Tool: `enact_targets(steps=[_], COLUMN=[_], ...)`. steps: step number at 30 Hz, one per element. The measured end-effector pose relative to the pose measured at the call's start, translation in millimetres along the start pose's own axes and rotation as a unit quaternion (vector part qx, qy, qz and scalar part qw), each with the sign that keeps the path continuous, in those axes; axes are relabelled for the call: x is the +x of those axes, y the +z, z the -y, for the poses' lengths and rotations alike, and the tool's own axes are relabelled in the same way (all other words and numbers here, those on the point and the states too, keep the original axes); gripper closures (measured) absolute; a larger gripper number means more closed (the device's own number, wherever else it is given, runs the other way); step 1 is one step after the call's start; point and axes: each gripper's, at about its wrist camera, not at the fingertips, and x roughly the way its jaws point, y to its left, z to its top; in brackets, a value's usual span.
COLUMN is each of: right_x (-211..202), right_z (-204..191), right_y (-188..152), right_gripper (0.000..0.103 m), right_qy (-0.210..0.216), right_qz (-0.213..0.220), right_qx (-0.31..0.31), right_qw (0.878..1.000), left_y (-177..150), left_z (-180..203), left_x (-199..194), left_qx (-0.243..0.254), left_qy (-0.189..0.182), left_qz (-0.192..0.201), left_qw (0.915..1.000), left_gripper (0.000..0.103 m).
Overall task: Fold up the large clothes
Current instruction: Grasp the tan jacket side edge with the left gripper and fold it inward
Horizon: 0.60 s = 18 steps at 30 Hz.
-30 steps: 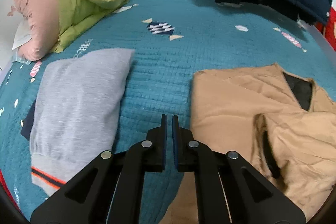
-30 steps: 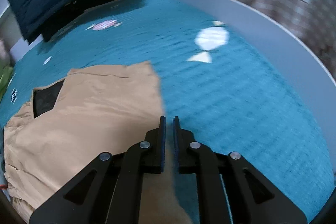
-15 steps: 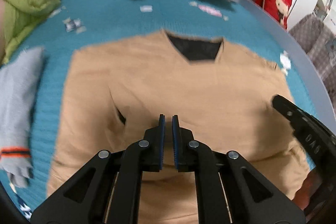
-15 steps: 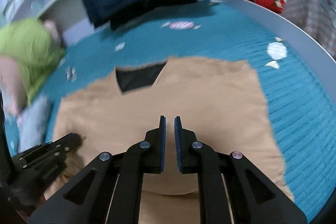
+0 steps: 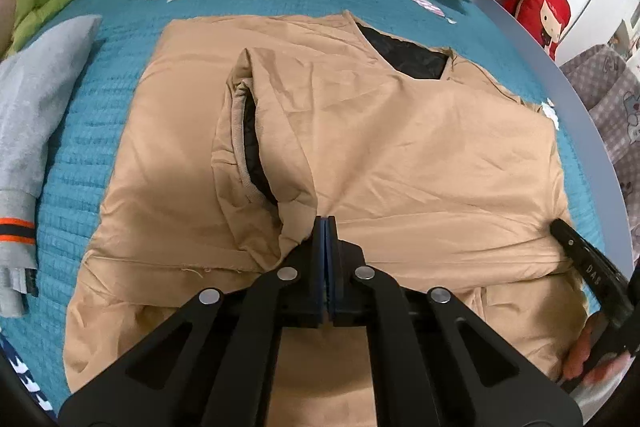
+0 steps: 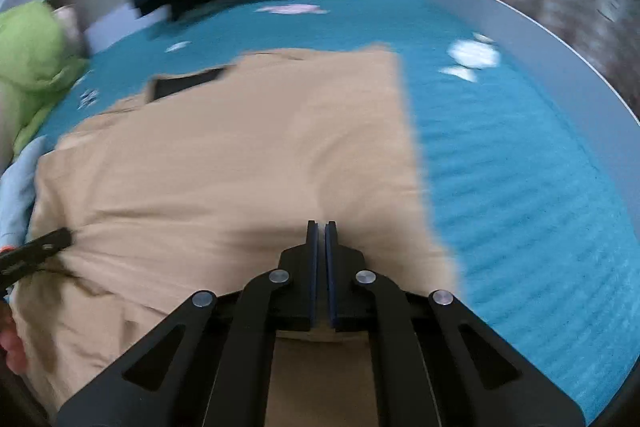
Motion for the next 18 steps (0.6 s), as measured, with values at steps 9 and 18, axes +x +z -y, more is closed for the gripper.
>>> enact_targets(steps=[9,18], right_x=[-39,7], right_z=[-11,-139], right_y=[48,24], right_gripper=[0.097,0.097], right_qy=[0.003,0.153], right_qz=[0.068,-0.031], right_qx=[0.035,-0.082], right_qw=[0.997,0.984], left_y=[1,1], left_z=[0,-4], left_x=[6,11], left_qx=[-0.004,-0.012], left_qy=[0.009,0.0], left_qz=[0.003,0.01], left_qw=[1.0,0.9999], left_gripper=[0.101,0.101])
